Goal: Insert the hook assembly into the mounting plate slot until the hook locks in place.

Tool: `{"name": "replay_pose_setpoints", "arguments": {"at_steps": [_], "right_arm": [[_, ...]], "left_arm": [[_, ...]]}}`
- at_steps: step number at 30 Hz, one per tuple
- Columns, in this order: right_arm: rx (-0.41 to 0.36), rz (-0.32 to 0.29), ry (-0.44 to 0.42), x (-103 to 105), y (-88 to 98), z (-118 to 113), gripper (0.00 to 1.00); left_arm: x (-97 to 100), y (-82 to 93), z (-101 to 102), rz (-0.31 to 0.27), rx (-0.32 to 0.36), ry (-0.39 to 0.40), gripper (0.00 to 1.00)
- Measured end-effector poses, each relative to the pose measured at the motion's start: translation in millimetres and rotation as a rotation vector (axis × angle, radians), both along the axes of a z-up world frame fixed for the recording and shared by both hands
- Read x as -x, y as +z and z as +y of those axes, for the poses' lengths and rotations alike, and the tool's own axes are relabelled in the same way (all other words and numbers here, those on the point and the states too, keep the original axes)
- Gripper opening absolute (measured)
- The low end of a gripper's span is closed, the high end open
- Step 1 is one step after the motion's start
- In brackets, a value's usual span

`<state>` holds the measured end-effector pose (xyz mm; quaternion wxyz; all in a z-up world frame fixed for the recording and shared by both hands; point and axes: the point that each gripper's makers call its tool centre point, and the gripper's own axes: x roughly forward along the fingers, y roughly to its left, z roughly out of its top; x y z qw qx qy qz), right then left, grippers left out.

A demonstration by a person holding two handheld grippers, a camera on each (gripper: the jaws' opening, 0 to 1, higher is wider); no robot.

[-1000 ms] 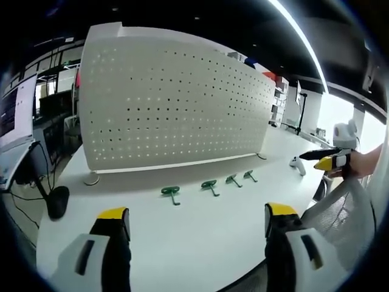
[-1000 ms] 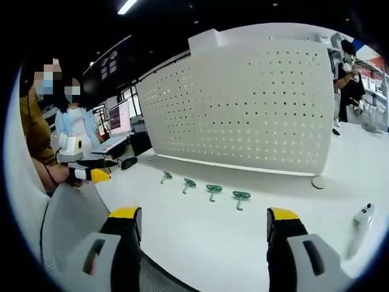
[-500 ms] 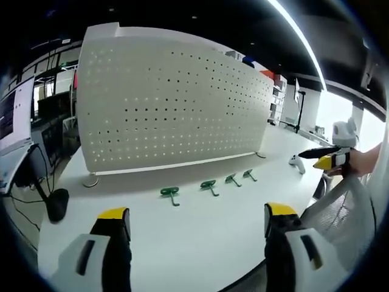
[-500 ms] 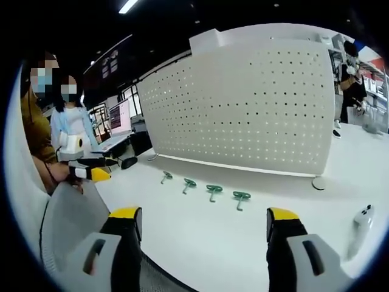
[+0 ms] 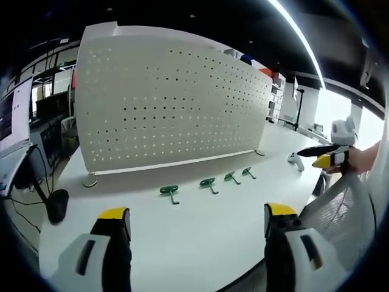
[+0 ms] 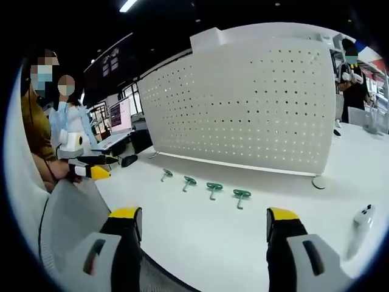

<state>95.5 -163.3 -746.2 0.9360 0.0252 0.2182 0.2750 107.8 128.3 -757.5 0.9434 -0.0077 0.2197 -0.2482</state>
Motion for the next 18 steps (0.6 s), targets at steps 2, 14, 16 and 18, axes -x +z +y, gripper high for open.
{"name": "replay_pose_setpoints", "arguments": {"at_steps": [2,14,16,18], "right_arm": [[0.002,0.001,0.005,0.3,-0.3,0.7,0.82],[0.006,-0.006,0.024,-4.7,1.5,4.7,0.81],[0.009,-0.009,0.026,-5.5,1.9,5.1,0.81],[0.011,-0.008,0.028,-6.4,1.6,4.9,0.81]], "left_arm": [[-0.9,0.5,-0.4,0.003,0.000,-0.005,0.93],[-4.0,2.3,-3.5,0.012,-0.022,-0.041,0.92],[-5.1,2.4,-3.7,0.014,-0.023,-0.044,0.92],[-6.7,2.9,-3.3,0.013,-0.028,-0.047,0.91]]}}
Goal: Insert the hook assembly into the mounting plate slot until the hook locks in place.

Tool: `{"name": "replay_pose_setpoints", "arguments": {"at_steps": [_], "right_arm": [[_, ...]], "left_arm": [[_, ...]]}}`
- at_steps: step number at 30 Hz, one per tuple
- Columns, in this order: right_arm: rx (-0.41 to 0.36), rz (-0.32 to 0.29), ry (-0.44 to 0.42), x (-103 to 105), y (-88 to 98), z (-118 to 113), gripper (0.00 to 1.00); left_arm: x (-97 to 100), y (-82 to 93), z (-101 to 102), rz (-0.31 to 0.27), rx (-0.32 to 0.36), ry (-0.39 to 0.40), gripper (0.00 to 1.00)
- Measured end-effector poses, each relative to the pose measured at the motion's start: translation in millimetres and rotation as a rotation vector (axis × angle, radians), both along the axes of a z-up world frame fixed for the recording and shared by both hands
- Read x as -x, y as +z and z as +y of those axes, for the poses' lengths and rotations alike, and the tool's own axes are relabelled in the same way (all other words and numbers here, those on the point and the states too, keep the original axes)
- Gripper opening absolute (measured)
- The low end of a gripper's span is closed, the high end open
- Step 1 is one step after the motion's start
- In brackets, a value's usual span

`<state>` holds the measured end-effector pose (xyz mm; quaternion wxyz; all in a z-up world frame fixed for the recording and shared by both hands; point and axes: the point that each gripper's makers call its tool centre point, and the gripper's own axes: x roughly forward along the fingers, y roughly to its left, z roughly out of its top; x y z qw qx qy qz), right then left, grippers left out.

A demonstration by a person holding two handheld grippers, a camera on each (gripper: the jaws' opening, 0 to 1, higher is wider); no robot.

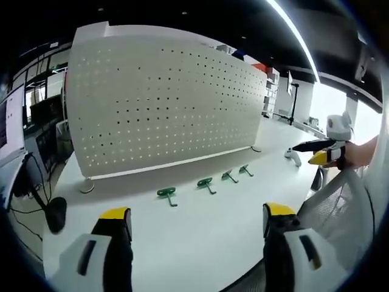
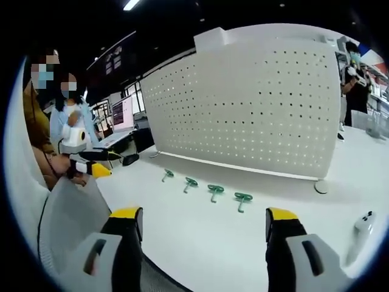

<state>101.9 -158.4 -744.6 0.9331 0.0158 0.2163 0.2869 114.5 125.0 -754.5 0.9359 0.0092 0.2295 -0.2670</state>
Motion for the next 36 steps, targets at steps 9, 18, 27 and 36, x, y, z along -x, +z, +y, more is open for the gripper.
{"name": "replay_pose_setpoints", "arguments": {"at_steps": [9,18,27,36], "right_arm": [[0.007,0.003,0.011,-2,-0.2,1,0.80],[0.009,0.008,0.020,-5,-1.4,3,0.80],[0.024,0.011,0.047,-4,-4.0,10,0.80],[0.033,0.010,0.053,-5,-4.4,10,0.80]], "left_arm": [[-9.9,1.7,1,-0.006,-0.022,-0.029,0.91],[-23.1,2.3,7,-0.002,-0.036,-0.040,0.89],[-32.8,-4.5,4,0.009,-0.058,-0.084,0.88],[-39.7,-10.1,-6,0.011,-0.134,-0.194,0.89]]}}
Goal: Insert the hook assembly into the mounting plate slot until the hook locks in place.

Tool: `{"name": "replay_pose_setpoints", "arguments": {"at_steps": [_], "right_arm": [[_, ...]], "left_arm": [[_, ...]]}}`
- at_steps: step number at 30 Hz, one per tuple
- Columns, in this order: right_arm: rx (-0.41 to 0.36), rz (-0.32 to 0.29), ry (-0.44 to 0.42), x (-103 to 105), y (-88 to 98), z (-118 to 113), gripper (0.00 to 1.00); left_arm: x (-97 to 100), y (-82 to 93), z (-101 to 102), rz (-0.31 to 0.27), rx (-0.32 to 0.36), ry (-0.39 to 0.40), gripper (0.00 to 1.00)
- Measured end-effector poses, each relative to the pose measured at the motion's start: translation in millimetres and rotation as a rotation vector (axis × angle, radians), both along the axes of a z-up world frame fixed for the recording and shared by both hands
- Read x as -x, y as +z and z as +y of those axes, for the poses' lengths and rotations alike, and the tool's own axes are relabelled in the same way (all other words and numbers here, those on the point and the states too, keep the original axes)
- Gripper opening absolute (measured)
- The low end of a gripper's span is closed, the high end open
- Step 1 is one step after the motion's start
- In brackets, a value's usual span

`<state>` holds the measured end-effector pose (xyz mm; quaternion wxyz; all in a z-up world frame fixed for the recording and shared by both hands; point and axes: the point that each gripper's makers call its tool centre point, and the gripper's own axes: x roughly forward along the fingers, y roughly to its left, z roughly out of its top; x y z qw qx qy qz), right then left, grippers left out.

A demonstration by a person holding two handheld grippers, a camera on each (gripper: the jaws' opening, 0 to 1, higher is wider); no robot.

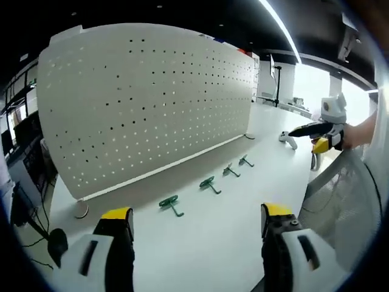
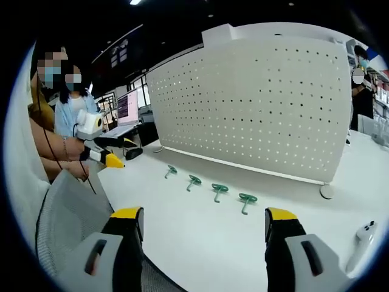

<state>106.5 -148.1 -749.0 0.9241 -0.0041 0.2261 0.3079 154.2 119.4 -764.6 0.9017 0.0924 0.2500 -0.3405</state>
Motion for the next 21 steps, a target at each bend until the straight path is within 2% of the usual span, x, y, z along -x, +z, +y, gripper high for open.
{"name": "replay_pose_setpoints", "arguments": {"at_steps": [5,12,21], "right_arm": [[0.002,-0.002,0.005,-1,-0.3,1,0.80],[0.019,-0.003,0.018,-2,-1.1,2,0.80],[0.040,0.011,0.043,1,-3.8,7,0.79]], "left_arm": [[-7.7,-0.4,1,0.003,-0.025,-0.034,0.89],[-17.2,-8.4,1,0.012,-0.128,-0.146,0.88],[-24.1,-14.4,0,0.034,-0.193,-0.241,0.87]]}}
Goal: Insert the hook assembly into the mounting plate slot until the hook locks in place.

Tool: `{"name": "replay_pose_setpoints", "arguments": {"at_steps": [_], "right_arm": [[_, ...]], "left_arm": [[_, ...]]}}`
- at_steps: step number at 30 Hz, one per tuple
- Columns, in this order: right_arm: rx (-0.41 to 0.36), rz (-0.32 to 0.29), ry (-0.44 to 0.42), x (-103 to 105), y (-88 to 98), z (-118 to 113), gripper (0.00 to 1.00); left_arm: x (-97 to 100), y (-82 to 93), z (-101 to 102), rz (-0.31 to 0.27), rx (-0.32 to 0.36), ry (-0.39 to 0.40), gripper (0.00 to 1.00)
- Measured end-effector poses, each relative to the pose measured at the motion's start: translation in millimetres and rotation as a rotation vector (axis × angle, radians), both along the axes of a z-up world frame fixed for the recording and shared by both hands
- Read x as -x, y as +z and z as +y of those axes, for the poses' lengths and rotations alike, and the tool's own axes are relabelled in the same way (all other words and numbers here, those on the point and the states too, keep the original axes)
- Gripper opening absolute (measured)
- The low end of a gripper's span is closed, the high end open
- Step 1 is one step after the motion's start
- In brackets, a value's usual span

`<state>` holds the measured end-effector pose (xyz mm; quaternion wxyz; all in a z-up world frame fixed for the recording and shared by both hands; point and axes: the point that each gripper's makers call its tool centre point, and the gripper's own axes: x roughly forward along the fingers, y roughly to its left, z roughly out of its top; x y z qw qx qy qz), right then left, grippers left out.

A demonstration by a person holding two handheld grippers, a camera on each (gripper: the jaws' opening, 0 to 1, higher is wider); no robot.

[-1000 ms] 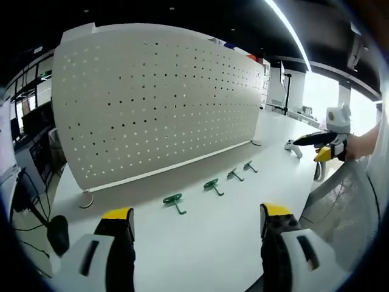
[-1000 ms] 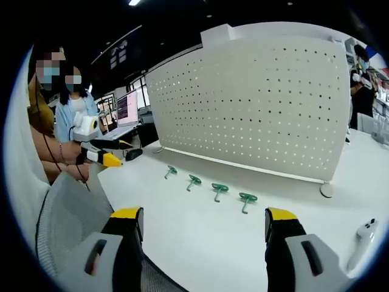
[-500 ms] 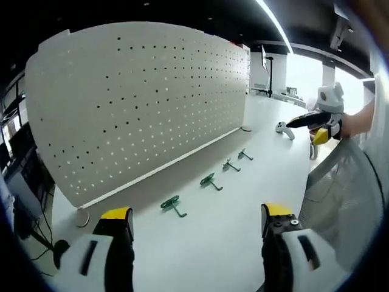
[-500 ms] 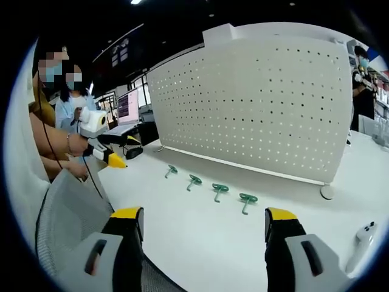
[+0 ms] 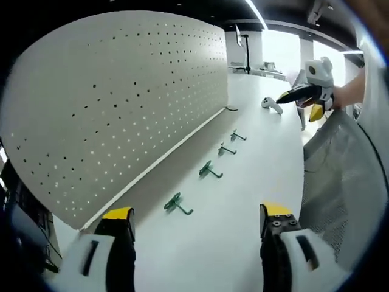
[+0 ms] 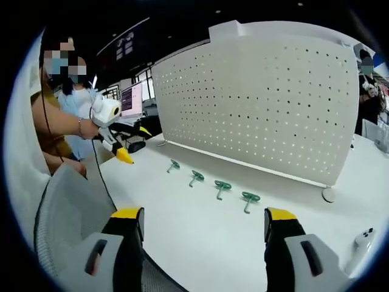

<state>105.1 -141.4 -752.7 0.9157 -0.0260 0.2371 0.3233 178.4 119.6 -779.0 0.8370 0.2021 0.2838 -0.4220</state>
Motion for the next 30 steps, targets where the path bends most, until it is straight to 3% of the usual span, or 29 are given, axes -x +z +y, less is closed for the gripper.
{"name": "replay_pose_setpoints", "arguments": {"at_steps": [17,30], "right_arm": [[0.022,0.009,0.034,1,-2.0,4,0.78],[0.045,0.015,0.060,2,-4.6,6,0.78]], "left_arm": [[-13.5,-14.9,-2,0.021,-0.152,-0.220,0.83],[-27.4,-23.6,-1,0.040,-0.234,-0.337,0.81]]}}
